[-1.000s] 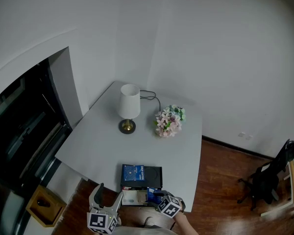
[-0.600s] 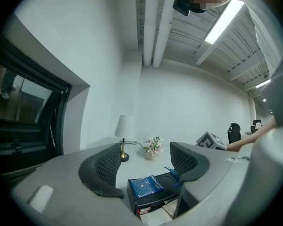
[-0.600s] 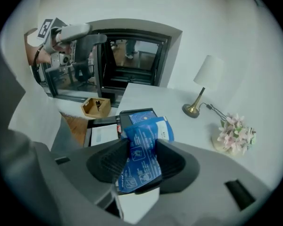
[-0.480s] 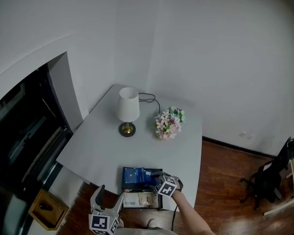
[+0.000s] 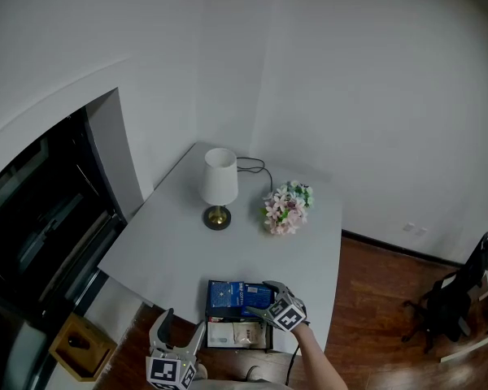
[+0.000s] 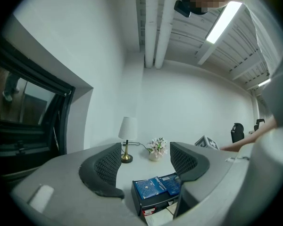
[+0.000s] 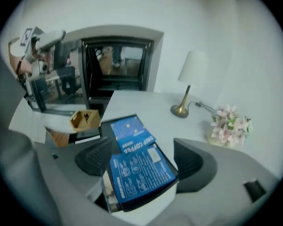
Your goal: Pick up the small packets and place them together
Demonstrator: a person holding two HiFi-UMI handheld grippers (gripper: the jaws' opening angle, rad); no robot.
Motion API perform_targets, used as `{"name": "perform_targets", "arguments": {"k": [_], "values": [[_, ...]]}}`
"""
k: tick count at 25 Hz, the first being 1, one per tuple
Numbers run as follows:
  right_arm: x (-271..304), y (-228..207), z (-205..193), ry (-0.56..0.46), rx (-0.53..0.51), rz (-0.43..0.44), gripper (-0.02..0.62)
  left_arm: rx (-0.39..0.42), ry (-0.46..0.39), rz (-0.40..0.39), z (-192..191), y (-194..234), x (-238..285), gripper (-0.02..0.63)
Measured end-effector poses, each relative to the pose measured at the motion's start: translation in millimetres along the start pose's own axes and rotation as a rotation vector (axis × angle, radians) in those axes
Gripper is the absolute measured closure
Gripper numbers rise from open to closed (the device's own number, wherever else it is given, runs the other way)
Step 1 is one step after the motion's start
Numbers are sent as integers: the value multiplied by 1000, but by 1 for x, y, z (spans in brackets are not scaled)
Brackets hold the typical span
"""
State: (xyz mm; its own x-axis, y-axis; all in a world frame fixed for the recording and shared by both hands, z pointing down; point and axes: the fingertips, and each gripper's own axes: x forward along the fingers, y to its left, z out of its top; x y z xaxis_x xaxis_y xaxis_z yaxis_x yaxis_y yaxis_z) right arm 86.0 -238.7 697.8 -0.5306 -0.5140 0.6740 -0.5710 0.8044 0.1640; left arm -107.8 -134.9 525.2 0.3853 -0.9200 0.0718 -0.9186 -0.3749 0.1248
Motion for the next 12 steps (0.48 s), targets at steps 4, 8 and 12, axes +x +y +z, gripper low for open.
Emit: {"name": "perform_targets", "arguments": {"k": [4, 8, 12], "values": [[-73, 9, 59, -403, 232, -8, 180, 15, -10, -27, 0, -2, 9, 273], [-144, 6, 82, -682, 329, -111, 292, 19, -12, -61, 2, -10, 23, 273], [-169, 8, 76, -724, 311, -207, 299, 23, 2, -104, -1, -22, 32, 273]]}}
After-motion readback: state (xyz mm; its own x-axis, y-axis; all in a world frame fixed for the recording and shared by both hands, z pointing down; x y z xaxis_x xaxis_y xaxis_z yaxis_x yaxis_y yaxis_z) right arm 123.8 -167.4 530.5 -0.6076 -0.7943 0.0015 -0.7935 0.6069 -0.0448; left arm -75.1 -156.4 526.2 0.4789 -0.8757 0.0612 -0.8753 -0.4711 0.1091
